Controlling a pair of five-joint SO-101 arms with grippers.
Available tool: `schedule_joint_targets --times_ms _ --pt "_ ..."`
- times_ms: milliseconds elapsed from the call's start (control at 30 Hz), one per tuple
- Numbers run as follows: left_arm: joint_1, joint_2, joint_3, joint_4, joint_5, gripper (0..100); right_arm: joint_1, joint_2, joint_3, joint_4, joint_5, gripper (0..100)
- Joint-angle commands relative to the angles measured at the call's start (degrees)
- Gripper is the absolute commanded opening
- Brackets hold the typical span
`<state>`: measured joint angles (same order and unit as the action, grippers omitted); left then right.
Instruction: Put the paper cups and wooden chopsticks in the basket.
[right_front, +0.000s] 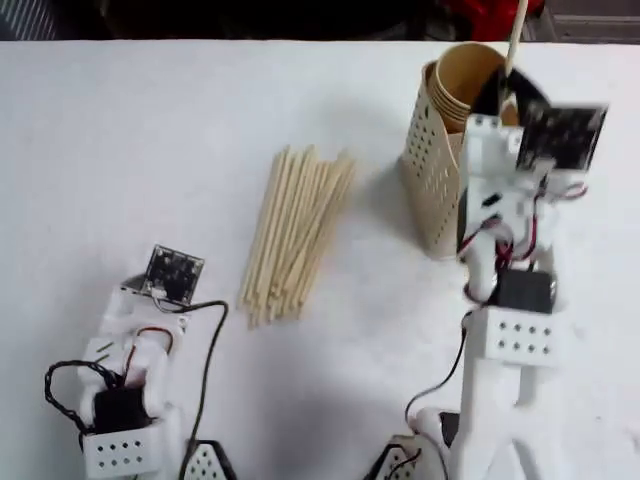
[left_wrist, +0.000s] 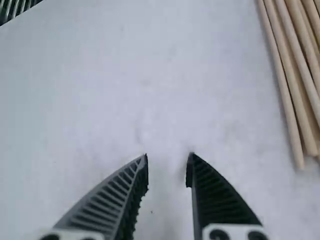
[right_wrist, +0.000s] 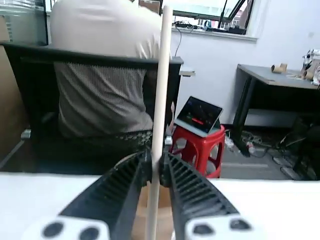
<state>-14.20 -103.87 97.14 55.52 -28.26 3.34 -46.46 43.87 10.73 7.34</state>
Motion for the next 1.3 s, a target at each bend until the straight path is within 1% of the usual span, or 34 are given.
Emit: schedule_joint_targets --times_ms 0,67,133,200,267,367,467,533,633,767,867,933,1000,1067,1167,1267 --pt "0.84 -0.48 -0.18 0.09 -0.70 14 -0.22 -7.16 8.35 -2.59 -0.35 2.1" --pt "0.84 -0.48 -0.18 0.09 -0.70 14 -0.13 -10.51 10.20 -0.31 0.35 3.4" --pt "0.84 -0.48 -0.18 0.09 -0.70 14 -0.48 -13.67 9.67 6.29 2.90 9.4" --pt "0.84 -0.48 -0.18 0.09 -0.70 14 -0.66 -15.87 7.12 13.76 3.08 14.4" --pt "0.84 -0.48 -0.18 0.09 -0.70 14 -0.66 -16.84 4.13 17.80 3.25 11.6" --pt "0.84 -0.48 -0.18 0.09 -0.70 14 -0.57 -16.84 0.53 14.64 3.60 3.4" --pt "0.84 -0.48 -0.18 0.09 -0.70 14 -2.51 -16.48 -5.36 13.14 5.01 3.4" --pt "0.84 -0.48 -0.18 0.09 -0.70 14 -3.82 -15.34 -9.58 17.19 6.68 3.3" --pt "0.84 -0.48 -0.18 0.09 -0.70 14 -4.00 -12.79 -13.89 28.26 8.09 3.6" --pt "0.84 -0.48 -0.18 0.09 -0.70 14 -4.79 -10.42 -16.44 52.26 16.53 3.9" --pt "0.92 -0.48 -0.18 0.09 -0.70 14 -8.13 -8.04 -16.09 67.65 20.13 3.9" --pt "0.92 -0.48 -0.18 0.09 -0.70 14 -11.56 -5.76 -14.51 73.89 21.01 3.9" --pt "0.92 -0.48 -0.18 0.09 -0.70 14 -14.46 -3.12 -11.34 75.74 21.27 3.9" --pt "0.92 -0.48 -0.18 0.09 -0.70 14 -17.10 -0.84 -6.51 73.71 21.45 3.9" --pt "0.92 -0.48 -0.18 0.09 -0.70 14 -21.14 2.68 2.11 65.80 21.54 3.9" --pt "0.92 -0.48 -0.18 0.09 -0.70 14 -23.25 6.73 8.88 57.01 21.01 3.9"
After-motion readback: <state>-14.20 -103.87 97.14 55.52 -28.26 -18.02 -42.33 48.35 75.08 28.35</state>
